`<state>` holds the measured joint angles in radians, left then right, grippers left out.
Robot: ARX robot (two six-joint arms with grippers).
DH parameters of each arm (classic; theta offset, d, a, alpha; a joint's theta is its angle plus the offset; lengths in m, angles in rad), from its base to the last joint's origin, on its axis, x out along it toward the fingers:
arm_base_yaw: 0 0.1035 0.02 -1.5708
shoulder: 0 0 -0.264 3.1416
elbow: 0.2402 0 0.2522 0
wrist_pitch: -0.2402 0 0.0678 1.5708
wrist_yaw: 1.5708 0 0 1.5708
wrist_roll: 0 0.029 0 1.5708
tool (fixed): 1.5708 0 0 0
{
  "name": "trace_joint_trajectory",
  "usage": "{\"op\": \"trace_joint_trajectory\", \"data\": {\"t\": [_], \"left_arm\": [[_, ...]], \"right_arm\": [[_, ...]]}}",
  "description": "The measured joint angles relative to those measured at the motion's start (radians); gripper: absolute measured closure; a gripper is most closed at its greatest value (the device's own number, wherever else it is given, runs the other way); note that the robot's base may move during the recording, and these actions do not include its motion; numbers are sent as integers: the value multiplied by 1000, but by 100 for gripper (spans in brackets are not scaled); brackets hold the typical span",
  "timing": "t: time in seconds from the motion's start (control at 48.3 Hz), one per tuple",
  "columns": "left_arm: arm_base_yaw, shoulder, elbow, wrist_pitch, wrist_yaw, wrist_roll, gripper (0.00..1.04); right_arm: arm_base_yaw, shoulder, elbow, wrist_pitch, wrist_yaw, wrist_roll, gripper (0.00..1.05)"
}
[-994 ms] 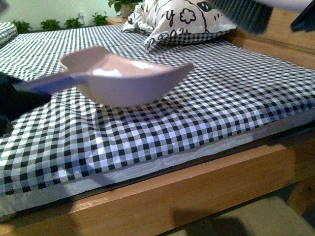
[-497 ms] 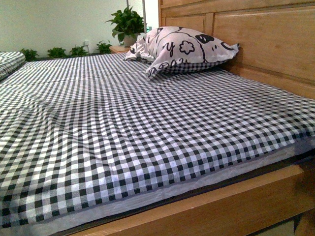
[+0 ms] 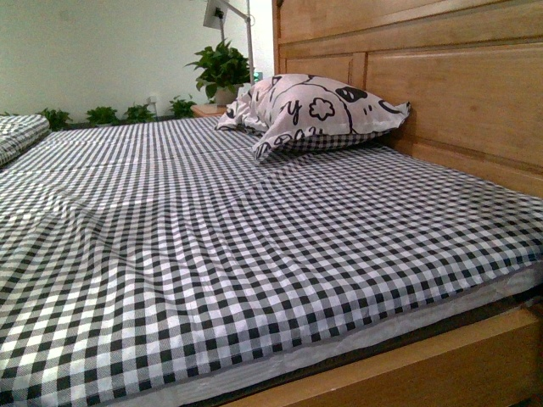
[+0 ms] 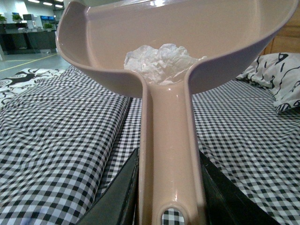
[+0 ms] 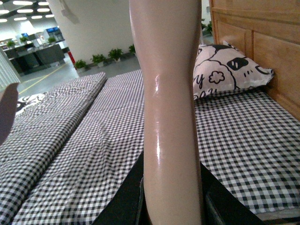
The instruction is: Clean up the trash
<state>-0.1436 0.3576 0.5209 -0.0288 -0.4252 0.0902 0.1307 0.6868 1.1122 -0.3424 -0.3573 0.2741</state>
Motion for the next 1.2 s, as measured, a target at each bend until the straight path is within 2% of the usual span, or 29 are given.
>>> {"op": "trace_joint_trajectory", "data": {"t": [0.269, 1.201], "left_arm": [[-64, -26, -68, 33, -67, -26, 76], [-66, -26, -68, 34, -69, -32, 76]], "right_arm": [[-3, -70, -71, 38, 103, -5, 85], [-5, -67, -78, 38, 106, -7, 85]]}}
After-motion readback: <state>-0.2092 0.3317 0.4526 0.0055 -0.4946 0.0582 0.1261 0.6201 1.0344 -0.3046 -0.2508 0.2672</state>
